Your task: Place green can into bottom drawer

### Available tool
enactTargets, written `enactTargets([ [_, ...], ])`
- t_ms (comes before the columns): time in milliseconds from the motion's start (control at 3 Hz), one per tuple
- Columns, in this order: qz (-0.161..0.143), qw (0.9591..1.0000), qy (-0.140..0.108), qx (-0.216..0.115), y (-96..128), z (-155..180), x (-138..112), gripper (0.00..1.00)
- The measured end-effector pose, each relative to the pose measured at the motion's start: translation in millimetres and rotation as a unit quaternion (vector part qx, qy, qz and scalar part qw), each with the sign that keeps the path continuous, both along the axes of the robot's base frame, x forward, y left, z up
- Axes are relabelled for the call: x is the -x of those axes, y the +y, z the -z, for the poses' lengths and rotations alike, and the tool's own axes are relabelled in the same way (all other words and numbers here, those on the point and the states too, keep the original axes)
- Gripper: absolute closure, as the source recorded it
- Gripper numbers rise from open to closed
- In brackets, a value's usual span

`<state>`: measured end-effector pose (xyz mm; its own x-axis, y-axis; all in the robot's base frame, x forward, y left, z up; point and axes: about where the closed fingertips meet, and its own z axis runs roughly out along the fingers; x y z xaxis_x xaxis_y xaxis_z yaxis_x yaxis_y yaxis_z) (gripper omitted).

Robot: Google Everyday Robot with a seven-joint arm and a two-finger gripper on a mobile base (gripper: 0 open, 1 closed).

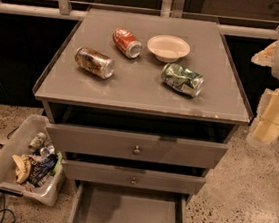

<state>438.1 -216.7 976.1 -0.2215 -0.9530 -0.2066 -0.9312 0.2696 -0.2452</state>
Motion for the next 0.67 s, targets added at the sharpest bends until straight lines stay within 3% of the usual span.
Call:
enactTargets([
  [333,0.000,1.0000,-0.001,0.000,0.1,-0.3,-0.2,0.00],
  [667,-0.006,0.9996,-0.024,-0.016,12.9,-1.2,-21.8,0.00],
])
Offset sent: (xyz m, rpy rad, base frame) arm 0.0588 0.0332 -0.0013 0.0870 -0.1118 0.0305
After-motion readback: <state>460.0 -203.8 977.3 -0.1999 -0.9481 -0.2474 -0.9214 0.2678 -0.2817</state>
